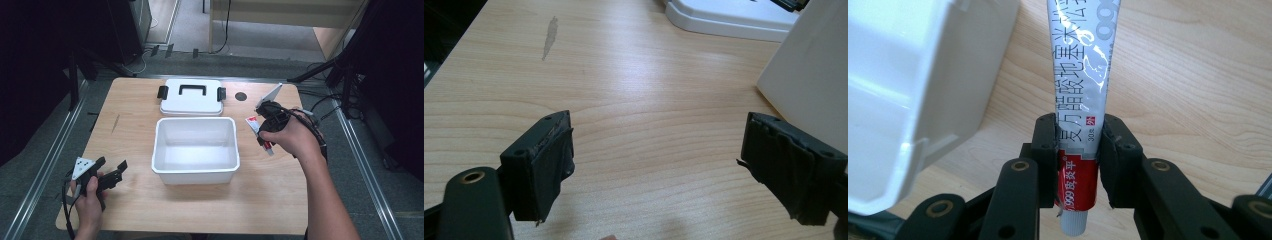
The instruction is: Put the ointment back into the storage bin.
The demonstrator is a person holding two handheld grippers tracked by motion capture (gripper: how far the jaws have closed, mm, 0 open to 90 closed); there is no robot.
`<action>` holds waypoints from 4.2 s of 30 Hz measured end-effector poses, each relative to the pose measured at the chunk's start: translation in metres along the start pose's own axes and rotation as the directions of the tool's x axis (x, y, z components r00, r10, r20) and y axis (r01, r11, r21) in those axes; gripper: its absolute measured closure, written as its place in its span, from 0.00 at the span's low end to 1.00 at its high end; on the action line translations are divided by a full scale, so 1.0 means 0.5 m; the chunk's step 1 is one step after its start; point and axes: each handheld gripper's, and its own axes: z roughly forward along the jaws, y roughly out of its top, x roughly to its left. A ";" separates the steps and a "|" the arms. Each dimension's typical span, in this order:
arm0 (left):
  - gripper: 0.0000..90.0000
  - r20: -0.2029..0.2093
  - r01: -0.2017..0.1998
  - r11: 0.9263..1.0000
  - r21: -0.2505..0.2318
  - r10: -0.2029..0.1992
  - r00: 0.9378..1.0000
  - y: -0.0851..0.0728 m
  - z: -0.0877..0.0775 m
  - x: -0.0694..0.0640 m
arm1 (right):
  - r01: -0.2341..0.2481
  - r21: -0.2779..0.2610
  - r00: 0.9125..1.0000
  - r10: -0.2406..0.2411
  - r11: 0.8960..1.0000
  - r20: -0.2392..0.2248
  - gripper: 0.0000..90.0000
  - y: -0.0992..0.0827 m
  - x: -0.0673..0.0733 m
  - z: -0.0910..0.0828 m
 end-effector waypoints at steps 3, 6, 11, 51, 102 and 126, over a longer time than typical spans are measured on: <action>0.16 0.000 0.000 1.000 0.000 0.000 1.000 0.000 0.000 0.000 | 0.020 -0.004 1.000 -0.020 1.000 -0.002 0.80 0.007 0.014 -0.018; 0.16 0.001 0.002 1.000 -0.002 -0.002 1.000 0.000 0.001 0.000 | 0.038 -0.008 0.999 -0.038 0.999 -0.003 0.80 0.014 0.030 -0.034; 0.16 0.002 0.003 1.000 0.001 -0.003 1.000 0.000 0.001 0.000 | 0.071 -0.017 0.997 -0.071 0.997 -0.010 0.80 0.027 0.058 -0.054; 0.16 0.013 0.012 1.000 0.003 -0.012 1.000 0.001 0.003 0.004 | 0.258 0.019 0.963 -0.255 0.966 -0.090 0.80 0.111 0.190 0.043; 0.16 0.011 0.014 1.000 0.011 -0.014 1.000 0.002 0.003 0.004 | 0.405 0.056 0.914 -0.406 0.912 0.007 0.80 0.090 0.243 0.174; 0.16 0.011 0.013 1.000 0.014 -0.013 1.000 0.002 0.003 0.004 | 0.475 -0.060 0.880 -0.475 0.878 0.017 0.56 0.077 0.240 0.137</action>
